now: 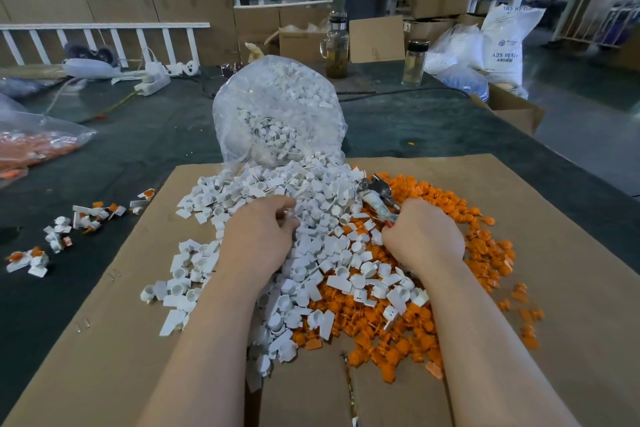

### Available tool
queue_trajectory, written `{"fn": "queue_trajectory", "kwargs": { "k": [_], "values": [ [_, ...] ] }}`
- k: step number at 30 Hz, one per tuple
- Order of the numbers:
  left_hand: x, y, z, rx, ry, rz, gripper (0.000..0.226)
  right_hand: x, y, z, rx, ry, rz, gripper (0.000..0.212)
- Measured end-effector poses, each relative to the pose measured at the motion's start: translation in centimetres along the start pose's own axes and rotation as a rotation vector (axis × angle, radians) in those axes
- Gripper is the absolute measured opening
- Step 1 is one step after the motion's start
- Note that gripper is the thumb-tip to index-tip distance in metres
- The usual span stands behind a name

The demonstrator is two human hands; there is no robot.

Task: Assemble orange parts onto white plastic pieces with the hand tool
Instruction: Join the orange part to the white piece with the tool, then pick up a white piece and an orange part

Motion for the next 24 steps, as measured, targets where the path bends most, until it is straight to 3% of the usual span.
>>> {"fn": "queue_trajectory", "kwargs": {
  "k": [5,11,16,24],
  "values": [
    [-0.1,0.0,0.0,0.022,-0.023,0.012,0.012,0.1,-0.1,-0.1,0.019,0.008,0.026,0.03],
    [0.7,-1.0,-0.4,0.176,-0.045,-0.331,0.016,-0.1,-0.7,0.0,0.17,-0.047,0.144,0.015],
    [1.8,-1.2,-0.7,0.222,-0.062,-0.627,0.015,-0.6,-1.5,-0.3,0.208,-0.135,0.544,0.014],
    [2.8,-0.4,-1.2,0.094,-0.097,-0.942,0.022,-2.0,-2.3,-1.2,0.155,-0.234,0.973,0.008]
  ]
}}
Point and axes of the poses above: each hand's wrist, its own z-axis towards the middle knuckle, its own y-axis out of the palm, x = y × z, the point moved 3 cm from there along z, towards the middle knuckle, and after that the axes turned 8 degrees about -z, right-handed, at the moved point
